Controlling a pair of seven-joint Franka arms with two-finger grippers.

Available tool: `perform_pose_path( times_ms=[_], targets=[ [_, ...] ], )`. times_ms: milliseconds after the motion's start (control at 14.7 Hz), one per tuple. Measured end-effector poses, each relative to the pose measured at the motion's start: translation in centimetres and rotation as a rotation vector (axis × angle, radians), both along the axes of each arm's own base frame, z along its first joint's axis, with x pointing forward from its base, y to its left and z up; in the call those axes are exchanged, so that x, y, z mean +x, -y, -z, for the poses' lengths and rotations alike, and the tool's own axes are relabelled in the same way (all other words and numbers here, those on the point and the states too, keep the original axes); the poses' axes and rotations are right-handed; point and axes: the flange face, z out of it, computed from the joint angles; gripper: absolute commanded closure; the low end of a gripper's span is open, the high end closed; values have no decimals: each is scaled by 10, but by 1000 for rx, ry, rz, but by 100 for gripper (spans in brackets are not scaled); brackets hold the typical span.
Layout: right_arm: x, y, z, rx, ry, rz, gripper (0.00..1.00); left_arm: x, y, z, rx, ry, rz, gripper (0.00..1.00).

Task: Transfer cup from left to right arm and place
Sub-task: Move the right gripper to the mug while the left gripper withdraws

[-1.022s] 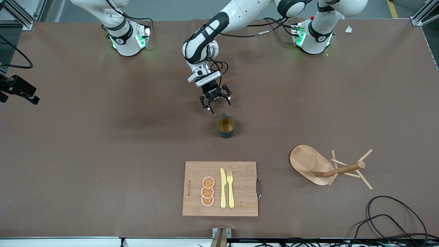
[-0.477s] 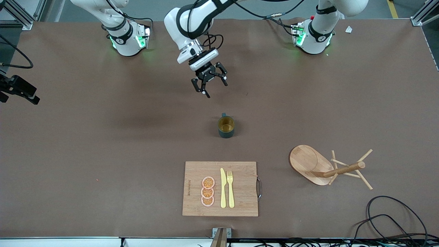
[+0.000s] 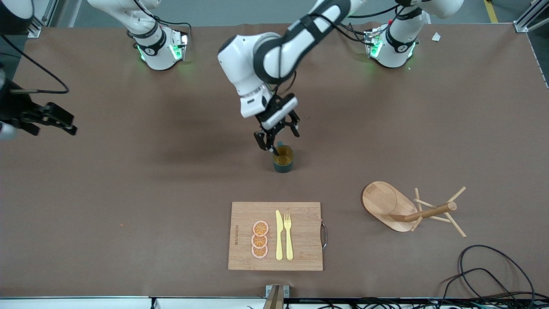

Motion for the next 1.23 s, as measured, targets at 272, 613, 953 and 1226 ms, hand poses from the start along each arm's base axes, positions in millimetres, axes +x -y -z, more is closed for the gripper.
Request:
perform_pose_path(
  times_ms=[272,613,953,1226],
  targets=[
    [20,-39,43,19,-66,103,0,69,-73,-68,-79,-144,26,0],
    [52,-128,123,-1,-149,364,0,127,-173,-122,-179,-283,75,0],
    [68,-241,181,58,-96,594,0,155,-251,-167,-294,-353,151,0],
    [57,-340,232,138,-45,743,0,161,-313,-205,-324,-416,305,0]
  ],
)
